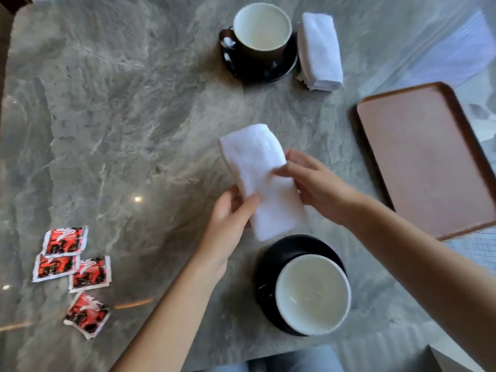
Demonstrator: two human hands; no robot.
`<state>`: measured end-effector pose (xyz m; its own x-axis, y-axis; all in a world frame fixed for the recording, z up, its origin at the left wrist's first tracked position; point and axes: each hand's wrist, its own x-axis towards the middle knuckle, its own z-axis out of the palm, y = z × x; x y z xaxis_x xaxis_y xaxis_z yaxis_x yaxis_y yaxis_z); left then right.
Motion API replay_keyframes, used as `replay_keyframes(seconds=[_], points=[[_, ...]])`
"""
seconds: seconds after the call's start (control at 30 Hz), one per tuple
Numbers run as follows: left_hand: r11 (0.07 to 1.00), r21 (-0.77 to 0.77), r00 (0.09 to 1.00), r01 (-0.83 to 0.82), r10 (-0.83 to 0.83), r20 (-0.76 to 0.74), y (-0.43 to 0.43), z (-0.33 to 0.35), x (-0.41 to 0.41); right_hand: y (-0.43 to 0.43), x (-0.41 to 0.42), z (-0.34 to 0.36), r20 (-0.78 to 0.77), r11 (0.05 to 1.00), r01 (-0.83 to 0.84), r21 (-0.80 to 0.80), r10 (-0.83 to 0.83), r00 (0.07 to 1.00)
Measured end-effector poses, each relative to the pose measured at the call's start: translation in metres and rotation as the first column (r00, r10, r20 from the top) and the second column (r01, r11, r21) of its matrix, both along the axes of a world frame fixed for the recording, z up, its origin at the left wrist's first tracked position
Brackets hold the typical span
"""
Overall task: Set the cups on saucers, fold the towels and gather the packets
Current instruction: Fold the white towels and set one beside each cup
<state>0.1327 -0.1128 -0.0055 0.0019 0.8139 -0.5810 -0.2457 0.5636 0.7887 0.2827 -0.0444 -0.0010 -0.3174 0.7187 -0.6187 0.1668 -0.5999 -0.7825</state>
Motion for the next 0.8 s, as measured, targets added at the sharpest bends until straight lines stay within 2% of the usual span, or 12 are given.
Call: replay_keyframes(seconds=[0.1, 0.17, 0.27, 0.37, 0.5, 0.57, 0.67, 0.73, 0.8], points=[[0.998, 0.065, 0.995, -0.018, 0.011, 0.097, 0.003, 0.014, 0.048, 0.007, 0.045, 0.014, -0.014, 0.999, 0.003, 0.046, -0.002, 1.000], [0.996, 0.091, 0.984, -0.001, -0.016, 0.179, -0.001, 0.023, 0.080, 0.012, 0.073, 0.025, -0.091, 0.998, 0.026, 0.065, -0.020, 0.996], [0.996, 0.071, 0.973, 0.057, -0.071, 0.219, -0.017, 0.030, 0.121, 0.016, 0.112, 0.029, -0.147, 0.995, 0.081, 0.064, -0.071, 0.987], [0.990, -0.115, 0.951, 0.076, -0.037, 0.307, -0.045, 0.029, 0.157, 0.009, 0.143, 0.020, -0.092, 0.999, 0.022, 0.030, -0.019, 0.996], [0.921, -0.361, 0.937, 0.146, -0.012, 0.348, -0.083, 0.021, 0.197, -0.015, 0.168, 0.000, -0.016, 0.999, -0.052, -0.011, 0.052, 0.999], [0.853, -0.508, 0.940, 0.118, 0.068, 0.333, -0.096, 0.015, 0.207, -0.027, 0.175, -0.010, 0.037, 0.996, -0.089, -0.008, 0.090, 0.995], [0.698, -0.716, 0.942, 0.021, 0.227, 0.248, -0.109, 0.007, 0.211, -0.042, 0.179, -0.026, 0.143, 0.983, -0.179, 0.042, 0.171, 0.975], [0.631, -0.776, 0.939, -0.032, 0.284, 0.193, -0.119, 0.003, 0.209, -0.048, 0.179, -0.033, 0.241, 0.954, -0.273, 0.124, 0.238, 0.941], [0.605, -0.795, 0.938, -0.056, 0.305, 0.166, -0.127, 0.002, 0.205, -0.050, 0.180, -0.037, 0.295, 0.919, -0.353, 0.178, 0.293, 0.910]])
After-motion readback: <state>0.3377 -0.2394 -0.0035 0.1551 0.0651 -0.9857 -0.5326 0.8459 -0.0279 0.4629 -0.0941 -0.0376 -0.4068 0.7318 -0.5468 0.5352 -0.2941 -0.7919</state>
